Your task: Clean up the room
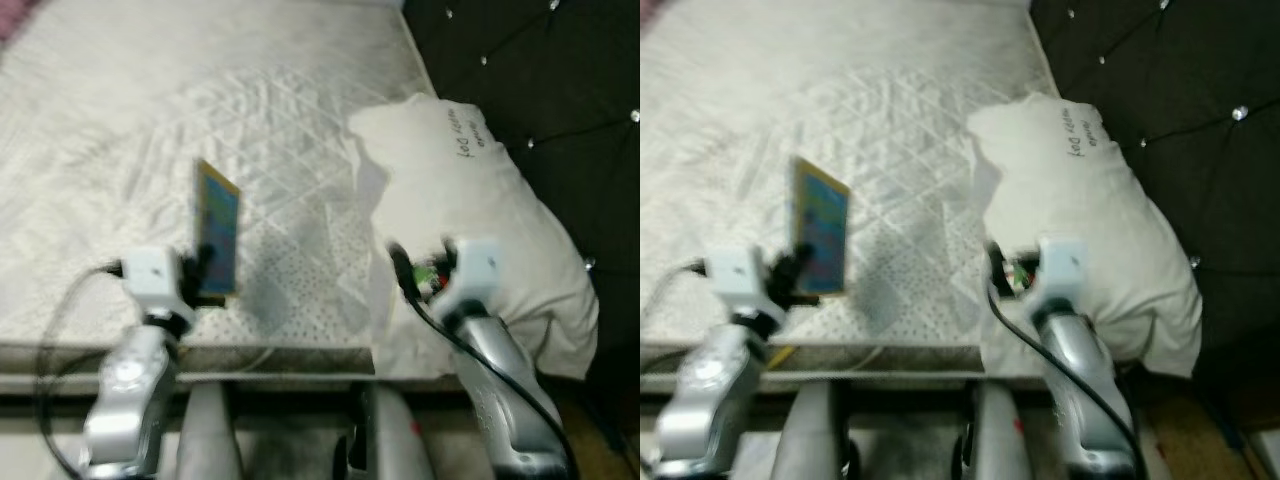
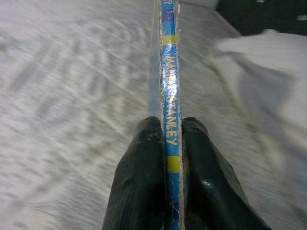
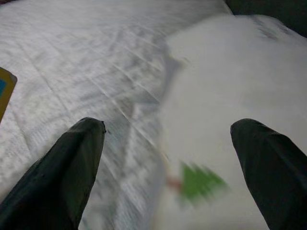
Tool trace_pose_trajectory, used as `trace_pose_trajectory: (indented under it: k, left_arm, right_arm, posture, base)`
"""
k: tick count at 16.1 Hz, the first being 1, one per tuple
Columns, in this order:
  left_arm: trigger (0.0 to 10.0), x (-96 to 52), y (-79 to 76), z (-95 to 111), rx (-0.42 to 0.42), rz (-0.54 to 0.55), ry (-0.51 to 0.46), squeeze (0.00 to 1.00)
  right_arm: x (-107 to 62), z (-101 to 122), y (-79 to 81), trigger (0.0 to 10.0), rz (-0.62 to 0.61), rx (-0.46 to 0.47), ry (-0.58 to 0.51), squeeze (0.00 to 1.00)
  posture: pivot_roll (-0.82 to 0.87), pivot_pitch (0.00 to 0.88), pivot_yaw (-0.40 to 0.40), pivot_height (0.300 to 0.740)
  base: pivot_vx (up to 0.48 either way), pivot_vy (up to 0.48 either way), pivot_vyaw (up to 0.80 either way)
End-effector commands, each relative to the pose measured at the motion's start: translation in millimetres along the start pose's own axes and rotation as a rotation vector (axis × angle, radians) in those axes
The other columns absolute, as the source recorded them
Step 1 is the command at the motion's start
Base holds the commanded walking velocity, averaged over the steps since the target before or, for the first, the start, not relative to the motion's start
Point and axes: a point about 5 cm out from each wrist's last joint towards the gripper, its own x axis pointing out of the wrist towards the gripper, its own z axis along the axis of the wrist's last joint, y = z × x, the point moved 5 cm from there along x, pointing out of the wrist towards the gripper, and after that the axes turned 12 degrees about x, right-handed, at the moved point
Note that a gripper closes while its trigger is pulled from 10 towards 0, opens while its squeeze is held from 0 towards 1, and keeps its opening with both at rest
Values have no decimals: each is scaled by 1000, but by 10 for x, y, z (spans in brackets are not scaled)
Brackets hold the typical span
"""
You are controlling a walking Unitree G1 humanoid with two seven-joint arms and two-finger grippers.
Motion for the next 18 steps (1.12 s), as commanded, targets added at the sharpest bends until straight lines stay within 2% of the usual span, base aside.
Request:
trace_pose_trajectory:
  k: [1, 2, 4, 5, 8, 9, 11, 13, 15, 18]
  left_arm:
    - [10000, 75, -184, 61, -33, -92, -9, 0]
    - [10000, 141, -288, 1, -133, -143, 36, 0]
    - [10000, 273, -372, -70, -231, -156, 87, 0]
    - [10000, 338, -399, -57, -288, -157, 81, 0]
    - [10000, 513, -342, -208, -438, -58, 165, 0]
    - [10000, 525, -340, -226, -455, -54, 174, 0]
    - [10000, 592, -300, -348, -545, 8, 220, 0]
    - [10000, 636, -335, -349, -585, -10, 216, 0]
    - [10000, 694, -349, -483, -634, -15, 270, 0]
    - [10000, 786, -391, -575, -677, -40, 313, 0]
  right_arm:
    - [-18, 28, -71, 10000, -29, 1, -6, 0]
    - [-17, 46, -77, 10000, -28, -6, -10, 0]
    - [-21, 70, -90, 10000, -31, -16, -15, 0]
    - [-30, 85, -90, 10000, -31, -22, -17, 0]
    - [-87, 130, -153, 10000, -48, -37, -22, 0]
    - [-96, 134, -161, 10000, -50, -38, -22, 0]
    - [-138, 147, -186, 10000, -56, -50, -20, 0]
    - [-159, 156, -181, 10000, -57, -55, -18, 0]
    - [-189, 171, -174, 10000, -57, -64, -16, 0]
    - [-253, 218, -190, 10000, -59, -80, -20, 0]
  posture:
    - [-29, 101, -106, 599]
    - [-35, 102, -108, 599]
    - [-46, 105, -110, 599]
    - [-60, 108, -110, 599]
    - [-94, 122, -107, 599]
    - [-96, 123, -107, 599]
    - [-115, 139, -110, 599]
    - [-121, 148, -113, 599]
    - [-145, 165, -116, 599]
    - [-177, 181, -118, 599]
  base:
    - [0, 0, -800]
    - [0, 0, -569]
    - [0, 0, -231]
    - [0, 0, 0]
    - [0, 0, 0]
    - [0, 0, 0]
    - [0, 0, 0]
    - [0, 0, 0]
    - [0, 0, 0]
    - [0, 0, 0]
